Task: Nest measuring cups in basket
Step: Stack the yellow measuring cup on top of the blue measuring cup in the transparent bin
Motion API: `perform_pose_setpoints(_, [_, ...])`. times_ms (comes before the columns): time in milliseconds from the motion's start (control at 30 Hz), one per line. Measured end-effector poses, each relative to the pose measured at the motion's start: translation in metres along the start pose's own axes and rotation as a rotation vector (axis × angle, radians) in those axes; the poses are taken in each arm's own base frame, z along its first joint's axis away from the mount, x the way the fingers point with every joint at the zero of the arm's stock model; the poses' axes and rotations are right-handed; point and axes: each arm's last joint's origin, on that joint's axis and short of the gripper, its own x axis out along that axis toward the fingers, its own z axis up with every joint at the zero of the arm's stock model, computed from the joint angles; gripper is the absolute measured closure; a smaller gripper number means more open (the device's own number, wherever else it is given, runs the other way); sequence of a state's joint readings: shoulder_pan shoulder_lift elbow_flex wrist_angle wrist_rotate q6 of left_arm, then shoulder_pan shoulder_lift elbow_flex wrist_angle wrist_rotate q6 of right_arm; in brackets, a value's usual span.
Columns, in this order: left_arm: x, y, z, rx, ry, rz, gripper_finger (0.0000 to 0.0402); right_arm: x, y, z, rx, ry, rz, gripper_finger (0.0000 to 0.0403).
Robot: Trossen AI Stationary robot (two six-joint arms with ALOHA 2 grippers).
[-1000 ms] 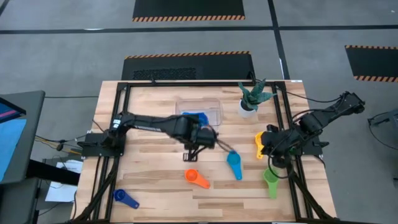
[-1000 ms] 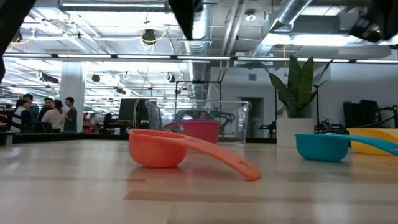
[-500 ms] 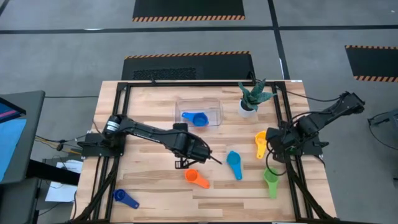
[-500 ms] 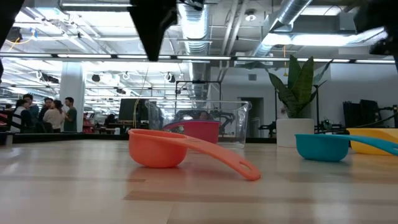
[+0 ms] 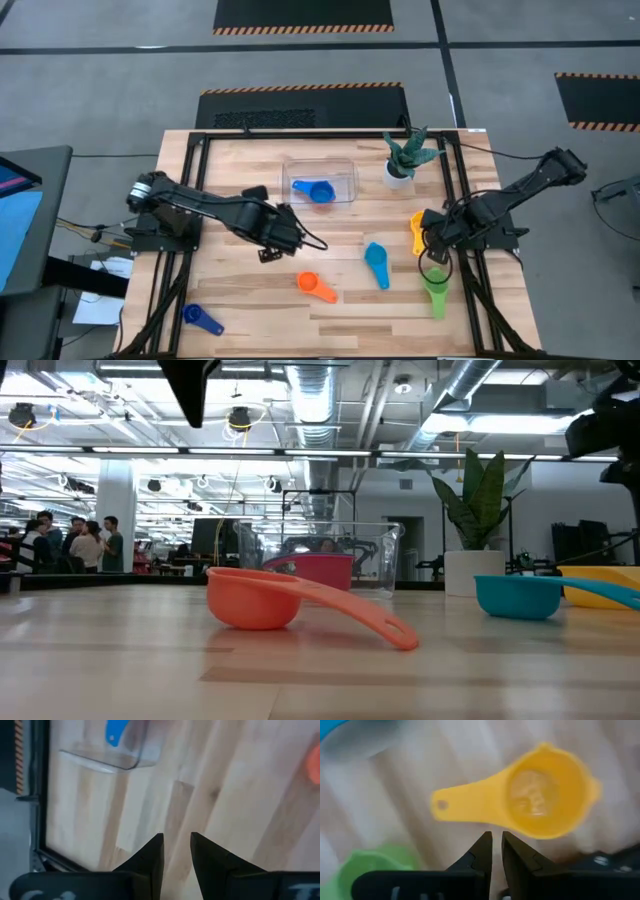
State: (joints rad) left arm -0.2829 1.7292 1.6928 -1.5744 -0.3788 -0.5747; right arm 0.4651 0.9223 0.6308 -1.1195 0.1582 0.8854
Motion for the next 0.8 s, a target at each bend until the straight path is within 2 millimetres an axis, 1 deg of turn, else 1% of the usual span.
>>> perform_pose_setpoints(100, [0.001, 0.006, -0.009, -0.029, -0.009, 0.026, 0.0315, 0.006, 0.006, 0.004, 0.006, 0.014, -0.017, 0.0337])
perform_pose_setpoints(267, [0.008, 0.01, -0.02, -0.043, 0.014, 0.042, 0.0315, 0.022, 0.014, 0.006, 0.086, 0.125, -0.091, 0.0337])
perform_pose_setpoints(400, [0.014, 0.009, -0.023, -0.019, 0.033, 0.055, 0.0315, 0.035, 0.021, 0.007, 0.134, 0.197, -0.154, 0.0337])
perform_pose_setpoints(533, [0.018, 0.008, -0.025, 0.015, 0.047, 0.064, 0.0315, 0.051, 0.026, 0.012, 0.17, 0.231, -0.212, 0.0337])
perform_pose_setpoints(633, [0.02, 0.008, -0.026, 0.038, 0.058, 0.071, 0.0315, 0.065, 0.031, 0.021, 0.197, 0.222, -0.198, 0.0337])
perform_pose_setpoints(733, [0.023, 0.007, -0.027, 0.062, 0.068, 0.077, 0.0315, 0.077, 0.036, 0.034, 0.24, 0.175, -0.159, 0.0337])
perform_pose_setpoints(800, [0.023, 0.007, -0.027, 0.078, 0.069, 0.077, 0.0315, 0.079, 0.04, 0.045, 0.253, 0.136, -0.124, 0.0337])
